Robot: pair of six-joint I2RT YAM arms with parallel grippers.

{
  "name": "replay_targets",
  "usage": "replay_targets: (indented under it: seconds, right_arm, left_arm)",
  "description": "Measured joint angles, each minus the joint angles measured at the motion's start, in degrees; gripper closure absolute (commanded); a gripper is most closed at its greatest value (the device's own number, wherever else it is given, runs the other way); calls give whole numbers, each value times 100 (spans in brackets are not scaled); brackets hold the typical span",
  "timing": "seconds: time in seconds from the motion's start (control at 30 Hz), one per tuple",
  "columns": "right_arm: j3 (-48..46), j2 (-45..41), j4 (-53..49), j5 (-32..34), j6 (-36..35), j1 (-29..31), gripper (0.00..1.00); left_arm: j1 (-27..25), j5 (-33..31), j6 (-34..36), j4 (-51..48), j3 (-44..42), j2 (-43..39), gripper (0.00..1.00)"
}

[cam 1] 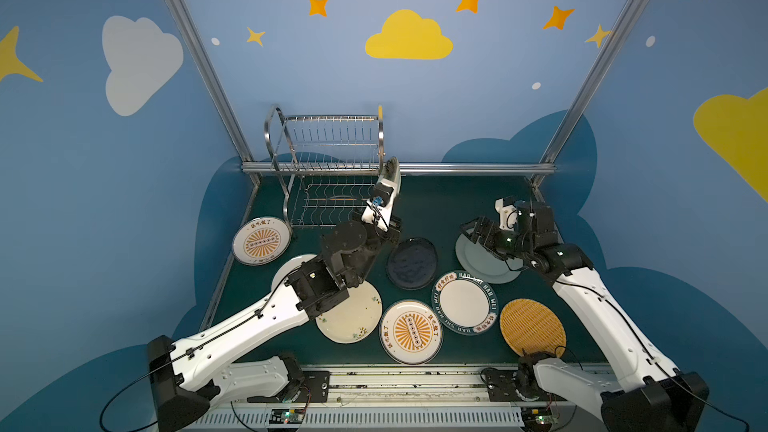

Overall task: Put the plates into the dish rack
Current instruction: 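Carry the sunflower plate upright with the left gripper to the dish rack's top tier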

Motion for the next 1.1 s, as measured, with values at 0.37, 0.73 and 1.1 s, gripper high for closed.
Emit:
replay_targets:
  seconds: [0.37,0.73,1.1]
  right_arm:
    - [-87,-105,13,52,-177,614,10]
    - [-131,-109,85,7,-658,1036,10]
    - [-149,79,79,33,-671,1412,10]
  left_arm:
    - [863,385,-560,-295,1582,243,96]
    - [2063,1300,-1373,-612,2522,1241,96]
    - [3104,2168,-2190,-557,3373,2579,96]
